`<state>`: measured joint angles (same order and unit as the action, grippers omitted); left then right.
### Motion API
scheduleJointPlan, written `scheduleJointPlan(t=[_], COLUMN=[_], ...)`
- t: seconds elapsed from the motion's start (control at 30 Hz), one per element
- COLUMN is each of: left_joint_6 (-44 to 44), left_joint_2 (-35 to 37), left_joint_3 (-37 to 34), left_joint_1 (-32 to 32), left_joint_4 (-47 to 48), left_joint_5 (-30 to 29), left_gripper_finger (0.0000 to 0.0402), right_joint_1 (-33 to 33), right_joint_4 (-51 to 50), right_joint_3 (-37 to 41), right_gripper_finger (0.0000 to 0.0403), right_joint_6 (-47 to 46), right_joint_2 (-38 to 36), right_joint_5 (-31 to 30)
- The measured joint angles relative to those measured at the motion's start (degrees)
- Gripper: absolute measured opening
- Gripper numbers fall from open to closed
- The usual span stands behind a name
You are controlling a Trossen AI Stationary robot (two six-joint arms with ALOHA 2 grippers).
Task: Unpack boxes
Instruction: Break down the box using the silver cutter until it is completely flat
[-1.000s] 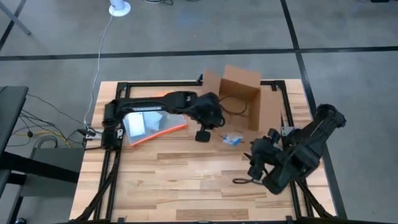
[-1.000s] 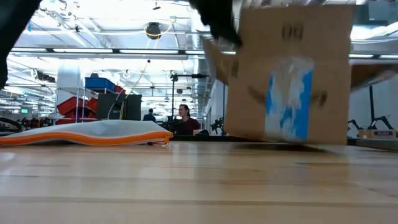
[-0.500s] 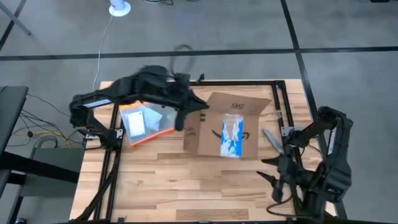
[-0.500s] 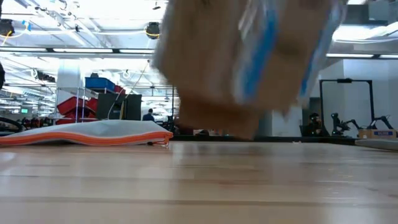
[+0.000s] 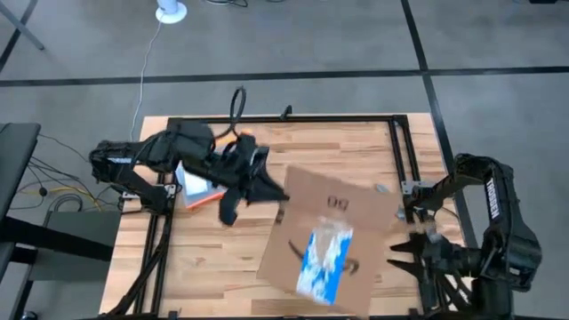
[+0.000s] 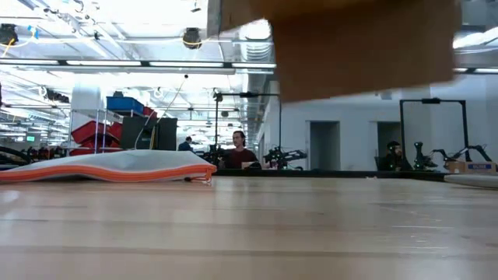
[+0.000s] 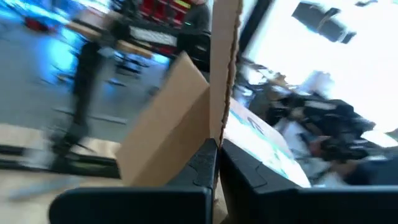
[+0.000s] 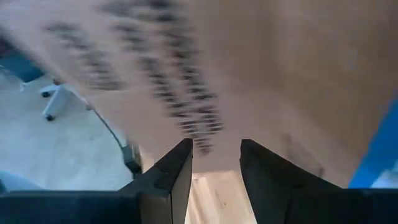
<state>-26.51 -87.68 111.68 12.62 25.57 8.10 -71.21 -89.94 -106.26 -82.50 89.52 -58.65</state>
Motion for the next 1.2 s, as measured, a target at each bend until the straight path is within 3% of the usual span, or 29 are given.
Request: scheduleJointPlan(t=[0.17, 0.27, 0.33, 0.4, 0.63, 0.8, 0.9, 1.03, 1.2], left_joint_6=[-10.85, -14.34, -14.55, -13.13, -7.49, -13.78, -15.5, -14.29, -13.86], left_joint_2=[0.49, 0.92, 0.94, 0.92, 0.96, 0.63, 1.3, 1.09, 1.07], left_joint_3=[0.0, 0.04, -0.39, -1.75, -12.28, -18.1, -16.77, -16.33, -16.41], left_joint_1=[4.38, 4.52, 2.78, -0.79, -19.17, -25.98, -25.46, -24.74, -25.35], left_joint_4=[1.77, 11.94, 19.61, 21.25, 9.85, -8.35, -14.97, -14.37, -16.36], left_joint_5=[-4.37, -7.85, -9.29, -8.21, 10.79, 23.39, 26.31, 25.06, 23.4], left_gripper_finger=[0.0, 0.0, 0.0, 0.0, 0.0, 0.0, 0.0, 0.0, 0.0], right_joint_1=[-1.17, -2.18, -3.04, -3.85, -2.74, -2.13, -0.72, 4.34, 10.18], right_joint_4=[0.21, 0.18, 0.15, -0.07, -0.12, -0.09, 0.01, 0.17, 1.5], right_joint_3=[-2.89, -4.9, -6.77, -8.71, -11.64, -11.64, -11.47, -8.65, -4.16], right_gripper_finger=[0.012, 0.012, 0.012, 0.012, 0.012, 0.012, 0.012, 0.0119, 0.0118], right_joint_6=[-0.02, 1.09, 3.12, 5.89, 10.99, 11.16, 13.39, 15.53, 17.06], right_joint_2=[0.0, 0.0, 0.02, 0.02, -2.08, -2.69, -2.6, -2.47, -2.47], right_joint_5=[0.0, -0.02, -0.76, -3.55, -4.5, -4.61, -5.89, -6.84, 1.67])
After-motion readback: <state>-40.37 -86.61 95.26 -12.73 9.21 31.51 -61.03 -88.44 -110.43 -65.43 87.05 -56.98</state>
